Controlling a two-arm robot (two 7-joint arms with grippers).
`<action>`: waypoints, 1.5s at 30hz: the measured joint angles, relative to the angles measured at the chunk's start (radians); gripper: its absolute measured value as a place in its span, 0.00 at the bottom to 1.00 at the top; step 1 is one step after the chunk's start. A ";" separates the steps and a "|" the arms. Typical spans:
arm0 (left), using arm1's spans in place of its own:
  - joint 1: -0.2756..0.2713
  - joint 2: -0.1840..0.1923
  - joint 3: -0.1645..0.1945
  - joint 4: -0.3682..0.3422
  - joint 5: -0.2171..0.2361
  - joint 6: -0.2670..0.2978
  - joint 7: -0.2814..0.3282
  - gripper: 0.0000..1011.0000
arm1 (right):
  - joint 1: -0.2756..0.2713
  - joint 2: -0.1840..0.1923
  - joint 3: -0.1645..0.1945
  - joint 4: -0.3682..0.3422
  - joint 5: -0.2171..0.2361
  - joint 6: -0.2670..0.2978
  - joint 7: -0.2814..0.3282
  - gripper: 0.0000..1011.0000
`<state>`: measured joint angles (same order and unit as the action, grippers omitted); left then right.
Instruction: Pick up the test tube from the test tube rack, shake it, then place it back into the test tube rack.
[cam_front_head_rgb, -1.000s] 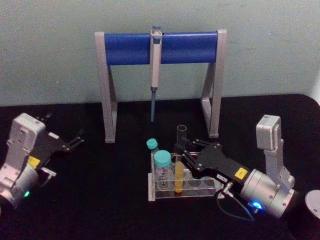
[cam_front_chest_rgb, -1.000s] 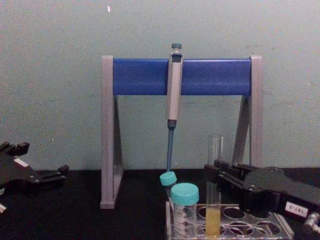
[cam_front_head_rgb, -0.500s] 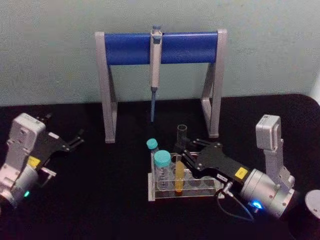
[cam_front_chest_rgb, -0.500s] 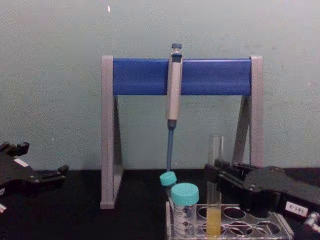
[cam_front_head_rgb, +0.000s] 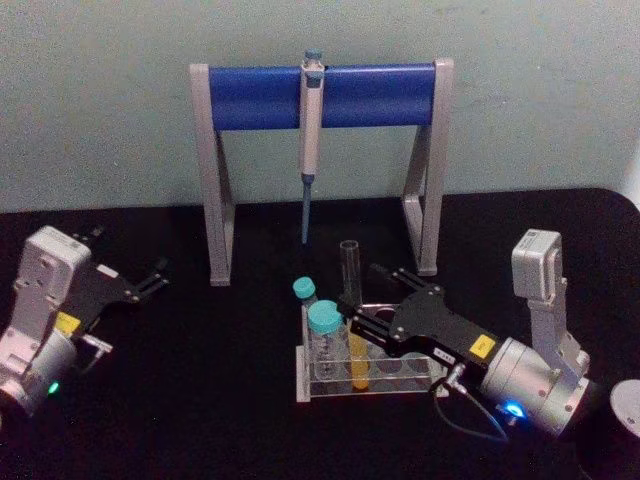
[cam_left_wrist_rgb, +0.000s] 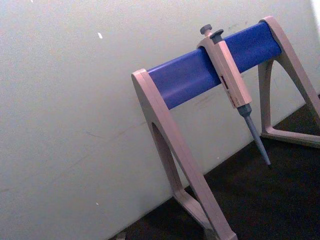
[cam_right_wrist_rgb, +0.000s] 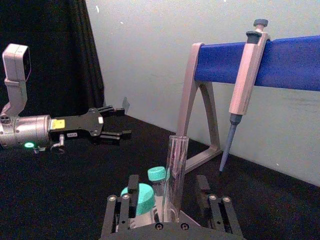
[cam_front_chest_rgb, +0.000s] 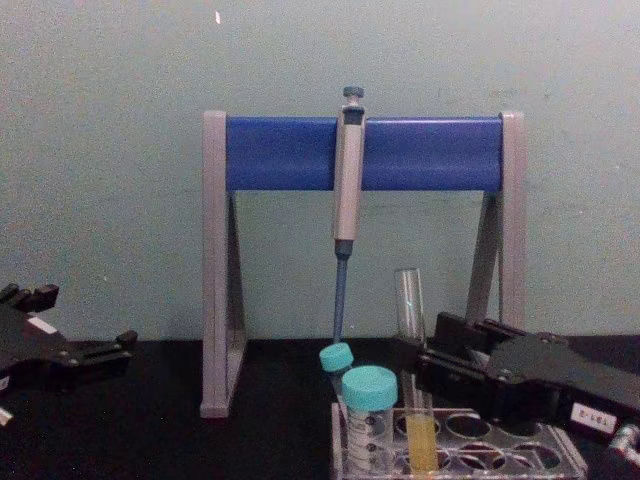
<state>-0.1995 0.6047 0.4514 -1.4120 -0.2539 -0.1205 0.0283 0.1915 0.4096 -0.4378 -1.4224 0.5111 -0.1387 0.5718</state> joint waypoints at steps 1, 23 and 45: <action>0.000 0.000 0.000 0.000 0.000 0.000 0.000 0.99 | 0.000 0.000 0.000 0.000 0.000 0.000 0.000 0.72; 0.000 0.000 0.000 0.000 0.000 0.000 0.000 0.99 | -0.003 0.004 0.012 -0.027 0.008 -0.019 0.009 0.99; 0.000 0.000 0.000 0.000 0.000 0.000 0.000 0.99 | -0.071 -0.018 0.159 -0.185 -0.024 -0.118 -0.151 0.99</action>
<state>-0.1995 0.6047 0.4514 -1.4120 -0.2539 -0.1205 0.0283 0.1210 0.3913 -0.2783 -1.6073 0.4870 -0.2563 0.4206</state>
